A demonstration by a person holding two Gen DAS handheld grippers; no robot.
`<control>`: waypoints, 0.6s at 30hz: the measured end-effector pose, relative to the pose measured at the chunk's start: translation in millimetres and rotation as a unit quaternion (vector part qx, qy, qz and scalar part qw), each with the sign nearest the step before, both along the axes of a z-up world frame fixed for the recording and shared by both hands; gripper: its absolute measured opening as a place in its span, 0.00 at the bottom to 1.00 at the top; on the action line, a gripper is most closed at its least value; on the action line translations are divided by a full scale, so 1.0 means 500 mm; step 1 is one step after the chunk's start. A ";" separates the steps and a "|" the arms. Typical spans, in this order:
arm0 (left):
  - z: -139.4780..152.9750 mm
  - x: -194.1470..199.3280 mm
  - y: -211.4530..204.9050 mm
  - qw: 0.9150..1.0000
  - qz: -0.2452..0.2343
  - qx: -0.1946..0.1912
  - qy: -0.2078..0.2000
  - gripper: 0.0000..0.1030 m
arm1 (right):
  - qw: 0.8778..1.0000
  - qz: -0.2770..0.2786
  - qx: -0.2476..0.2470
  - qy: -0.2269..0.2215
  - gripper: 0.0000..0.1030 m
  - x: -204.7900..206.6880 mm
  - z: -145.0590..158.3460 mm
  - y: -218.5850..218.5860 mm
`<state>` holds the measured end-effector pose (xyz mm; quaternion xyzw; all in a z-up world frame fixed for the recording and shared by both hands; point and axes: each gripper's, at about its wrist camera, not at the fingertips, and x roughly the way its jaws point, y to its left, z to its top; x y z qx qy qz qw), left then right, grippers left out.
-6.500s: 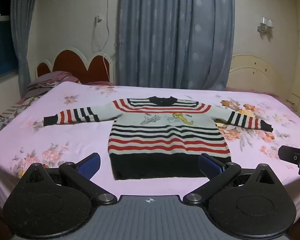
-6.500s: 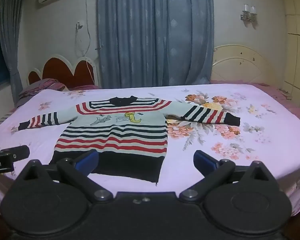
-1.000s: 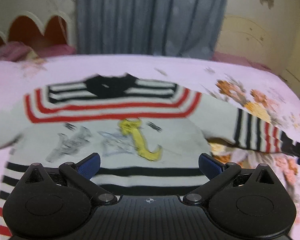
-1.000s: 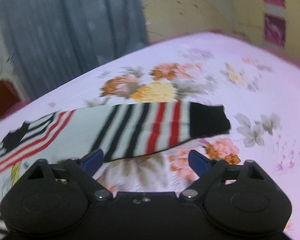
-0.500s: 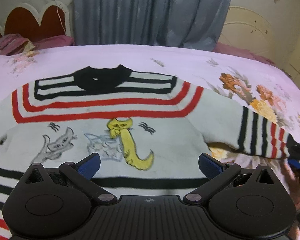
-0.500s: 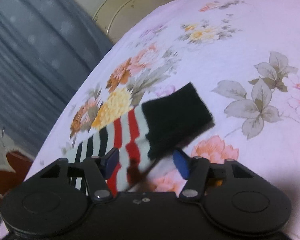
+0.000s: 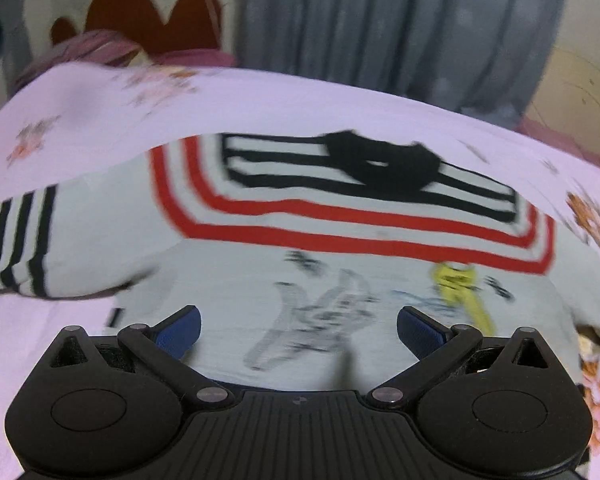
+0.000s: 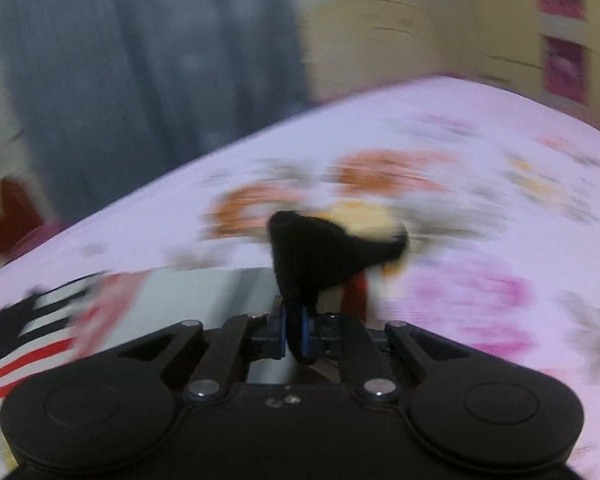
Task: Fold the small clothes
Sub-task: 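Fold the held sleeve across the sweater body with the right tool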
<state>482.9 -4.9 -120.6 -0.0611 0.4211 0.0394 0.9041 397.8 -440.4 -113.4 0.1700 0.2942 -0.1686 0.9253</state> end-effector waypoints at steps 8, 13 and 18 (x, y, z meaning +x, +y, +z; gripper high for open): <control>-0.023 0.008 0.172 0.999 0.031 -0.019 -0.008 1.00 | 0.976 0.217 -0.035 0.002 0.06 0.158 0.013 0.388; -0.022 -0.005 0.240 0.999 0.036 -0.023 -0.025 0.99 | 0.952 0.300 -0.053 0.033 0.06 0.192 -0.031 0.560; -0.019 -0.010 0.261 0.998 0.030 -0.046 -0.037 0.99 | 0.932 0.351 -0.058 0.075 0.09 0.206 -0.095 0.659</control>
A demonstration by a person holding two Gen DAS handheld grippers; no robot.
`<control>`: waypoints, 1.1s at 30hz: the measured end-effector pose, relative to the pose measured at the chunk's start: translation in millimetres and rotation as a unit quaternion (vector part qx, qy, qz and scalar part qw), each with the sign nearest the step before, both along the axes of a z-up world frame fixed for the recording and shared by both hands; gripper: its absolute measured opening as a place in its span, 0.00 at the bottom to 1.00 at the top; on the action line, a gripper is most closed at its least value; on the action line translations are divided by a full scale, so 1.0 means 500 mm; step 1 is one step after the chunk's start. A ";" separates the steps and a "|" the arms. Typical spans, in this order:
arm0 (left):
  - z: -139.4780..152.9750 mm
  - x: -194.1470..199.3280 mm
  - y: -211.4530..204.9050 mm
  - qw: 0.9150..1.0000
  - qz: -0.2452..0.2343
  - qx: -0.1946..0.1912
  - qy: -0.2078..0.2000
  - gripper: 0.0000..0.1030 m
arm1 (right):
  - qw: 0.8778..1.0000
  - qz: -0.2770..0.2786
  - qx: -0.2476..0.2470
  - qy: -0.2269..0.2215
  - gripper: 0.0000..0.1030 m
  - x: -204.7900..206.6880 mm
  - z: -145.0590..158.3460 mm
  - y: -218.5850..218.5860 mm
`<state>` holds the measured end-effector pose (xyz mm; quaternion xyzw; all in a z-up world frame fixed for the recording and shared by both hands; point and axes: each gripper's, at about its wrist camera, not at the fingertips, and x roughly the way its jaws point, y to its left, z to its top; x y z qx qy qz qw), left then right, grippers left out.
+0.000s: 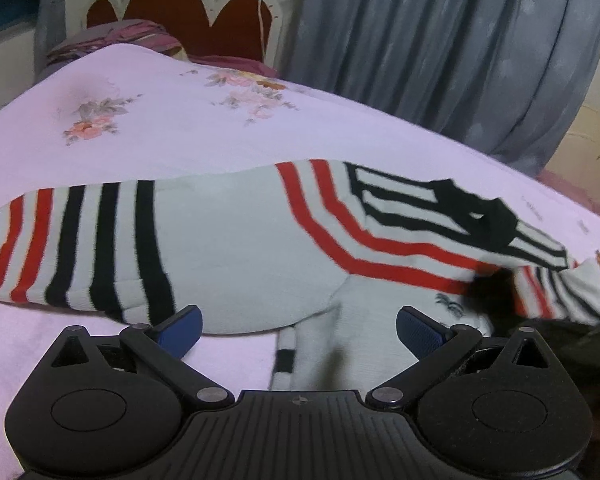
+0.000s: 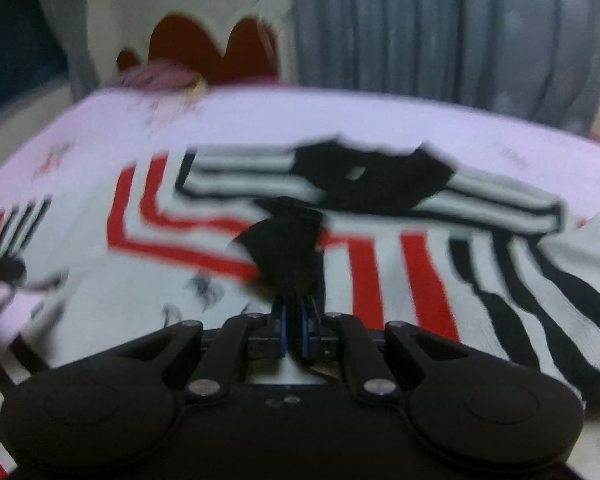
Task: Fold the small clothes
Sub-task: 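Fold the held sleeve across the sweater body with the right tool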
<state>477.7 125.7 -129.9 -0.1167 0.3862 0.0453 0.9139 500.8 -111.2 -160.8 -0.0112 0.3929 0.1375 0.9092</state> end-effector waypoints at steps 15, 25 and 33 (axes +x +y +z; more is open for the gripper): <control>-0.087 0.186 -0.221 0.987 -0.100 -0.106 0.063 0.67 | 0.973 -0.203 0.050 -0.092 0.16 -0.124 0.121 -0.276; 0.003 0.185 -0.248 0.992 -0.115 -0.007 -0.053 0.07 | 0.939 -0.328 0.078 -0.069 0.18 -0.173 0.091 -0.434; -0.073 0.195 -0.210 0.994 -0.104 0.027 -0.003 0.08 | 0.952 -0.289 0.093 -0.033 0.20 -0.153 0.060 -0.435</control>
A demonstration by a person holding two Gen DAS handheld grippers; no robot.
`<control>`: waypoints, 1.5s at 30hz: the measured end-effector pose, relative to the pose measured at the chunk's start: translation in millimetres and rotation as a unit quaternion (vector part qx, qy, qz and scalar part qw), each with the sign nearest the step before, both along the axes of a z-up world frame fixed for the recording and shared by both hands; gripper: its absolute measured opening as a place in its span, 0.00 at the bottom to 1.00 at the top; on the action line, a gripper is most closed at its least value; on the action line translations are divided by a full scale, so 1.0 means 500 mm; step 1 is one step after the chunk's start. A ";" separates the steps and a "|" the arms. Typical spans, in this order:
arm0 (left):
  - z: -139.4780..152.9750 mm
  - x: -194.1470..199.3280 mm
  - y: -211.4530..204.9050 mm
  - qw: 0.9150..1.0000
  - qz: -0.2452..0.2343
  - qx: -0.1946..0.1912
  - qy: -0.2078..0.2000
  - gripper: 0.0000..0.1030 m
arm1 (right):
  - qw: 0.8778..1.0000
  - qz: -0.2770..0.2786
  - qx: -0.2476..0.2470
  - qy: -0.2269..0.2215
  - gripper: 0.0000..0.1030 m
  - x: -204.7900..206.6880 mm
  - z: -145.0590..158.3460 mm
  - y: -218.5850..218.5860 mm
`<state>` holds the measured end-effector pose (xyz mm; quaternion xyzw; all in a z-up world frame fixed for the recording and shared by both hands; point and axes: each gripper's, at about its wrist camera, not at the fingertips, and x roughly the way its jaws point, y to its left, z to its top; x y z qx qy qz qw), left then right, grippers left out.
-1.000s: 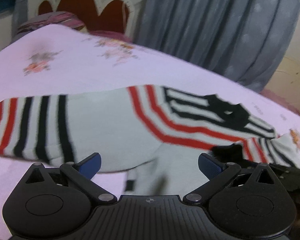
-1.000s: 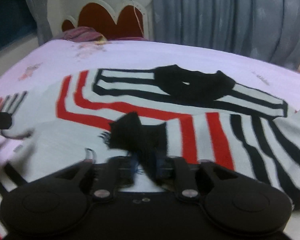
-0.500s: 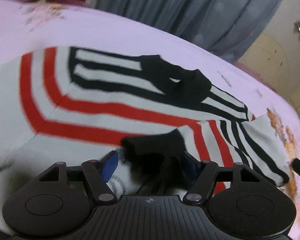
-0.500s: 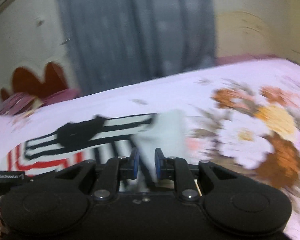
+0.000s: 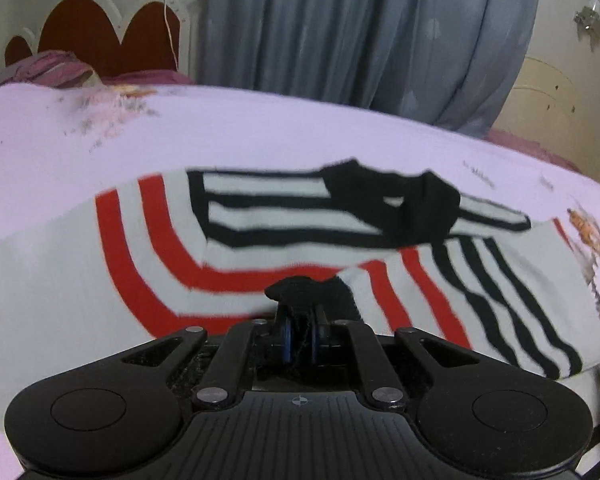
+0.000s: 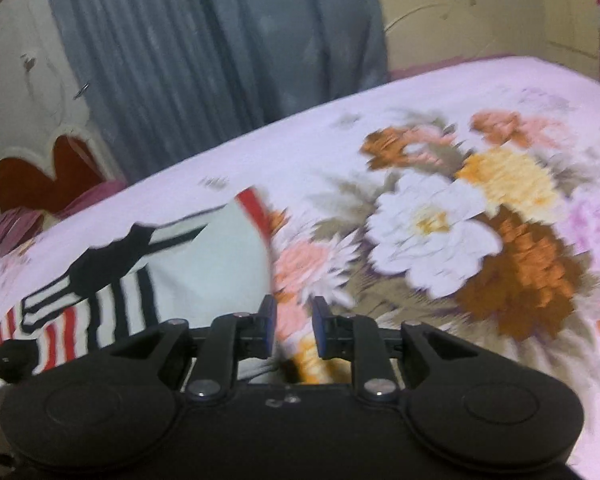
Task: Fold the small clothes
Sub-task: 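Fold the held sleeve across the sweater body with the right tool, then release the sleeve on the body and lift the right tool away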
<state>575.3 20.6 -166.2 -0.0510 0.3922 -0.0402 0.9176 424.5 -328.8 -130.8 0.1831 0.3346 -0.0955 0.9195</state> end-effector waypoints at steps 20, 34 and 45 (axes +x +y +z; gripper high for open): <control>-0.015 0.046 -0.024 0.999 0.012 0.019 -0.025 0.08 | 0.995 0.075 -0.063 0.032 0.09 0.292 -0.056 -0.033; 0.033 0.064 -0.215 0.995 -0.089 0.003 -0.056 0.64 | 0.972 0.221 -0.073 0.013 0.45 0.265 -0.040 0.113; 0.004 0.065 -0.138 0.998 -0.019 0.052 -0.032 0.73 | 0.981 0.152 -0.106 0.057 0.26 0.264 -0.050 0.048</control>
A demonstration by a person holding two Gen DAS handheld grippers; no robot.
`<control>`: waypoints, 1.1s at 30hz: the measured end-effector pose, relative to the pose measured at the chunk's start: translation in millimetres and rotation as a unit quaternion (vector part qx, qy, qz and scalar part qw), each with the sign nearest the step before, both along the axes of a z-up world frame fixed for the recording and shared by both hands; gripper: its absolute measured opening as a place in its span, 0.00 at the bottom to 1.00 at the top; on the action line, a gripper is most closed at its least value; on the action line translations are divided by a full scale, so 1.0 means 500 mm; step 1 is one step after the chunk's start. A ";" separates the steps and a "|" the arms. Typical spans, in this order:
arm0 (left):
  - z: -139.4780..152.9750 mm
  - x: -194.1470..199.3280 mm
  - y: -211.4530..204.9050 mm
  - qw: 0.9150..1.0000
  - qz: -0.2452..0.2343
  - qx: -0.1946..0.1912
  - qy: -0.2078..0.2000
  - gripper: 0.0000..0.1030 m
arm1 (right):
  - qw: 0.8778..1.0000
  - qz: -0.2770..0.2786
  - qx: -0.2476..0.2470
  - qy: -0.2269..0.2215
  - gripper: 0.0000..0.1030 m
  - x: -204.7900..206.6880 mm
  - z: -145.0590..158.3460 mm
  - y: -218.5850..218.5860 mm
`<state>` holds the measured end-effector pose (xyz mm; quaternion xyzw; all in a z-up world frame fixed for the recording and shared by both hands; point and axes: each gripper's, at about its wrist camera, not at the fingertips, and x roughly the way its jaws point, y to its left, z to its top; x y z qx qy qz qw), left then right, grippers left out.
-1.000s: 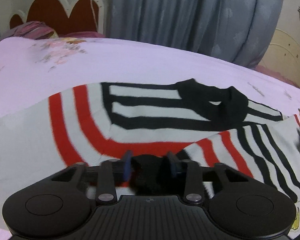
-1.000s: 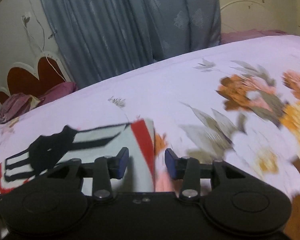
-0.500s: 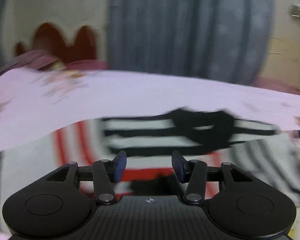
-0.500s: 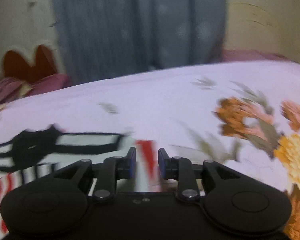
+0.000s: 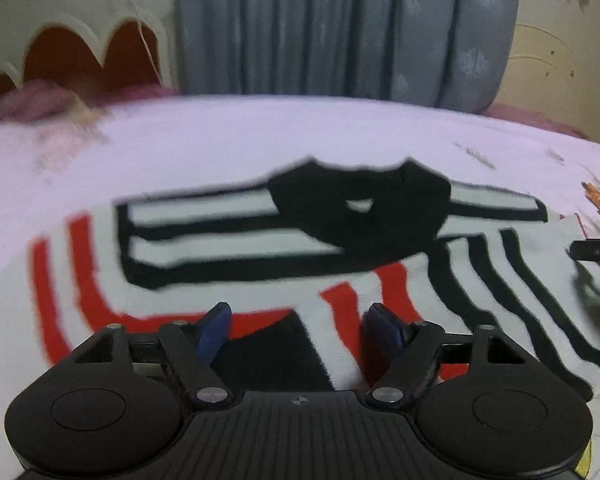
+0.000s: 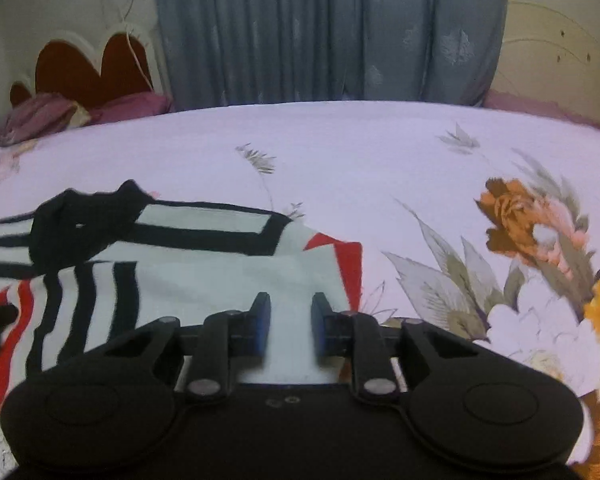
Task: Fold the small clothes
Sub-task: 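Release the sleeve on the body and lift the right tool away, then grasp the other sleeve cuff with the left tool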
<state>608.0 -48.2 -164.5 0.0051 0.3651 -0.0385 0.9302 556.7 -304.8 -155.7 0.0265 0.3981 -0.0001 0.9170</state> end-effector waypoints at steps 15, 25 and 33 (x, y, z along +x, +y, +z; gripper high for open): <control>0.016 -0.108 -0.049 0.999 -0.036 -0.003 -0.005 0.73 | 1.000 0.006 -0.029 -0.007 0.29 -0.219 0.048 0.091; 0.014 -0.138 0.092 0.998 0.024 -0.056 -0.002 0.75 | 0.999 -0.018 -0.022 -0.016 0.31 -0.233 0.075 0.107; -0.019 -0.266 0.450 0.967 0.231 -0.107 -0.012 0.55 | 0.998 -0.008 0.051 -0.030 0.27 -0.254 0.086 0.172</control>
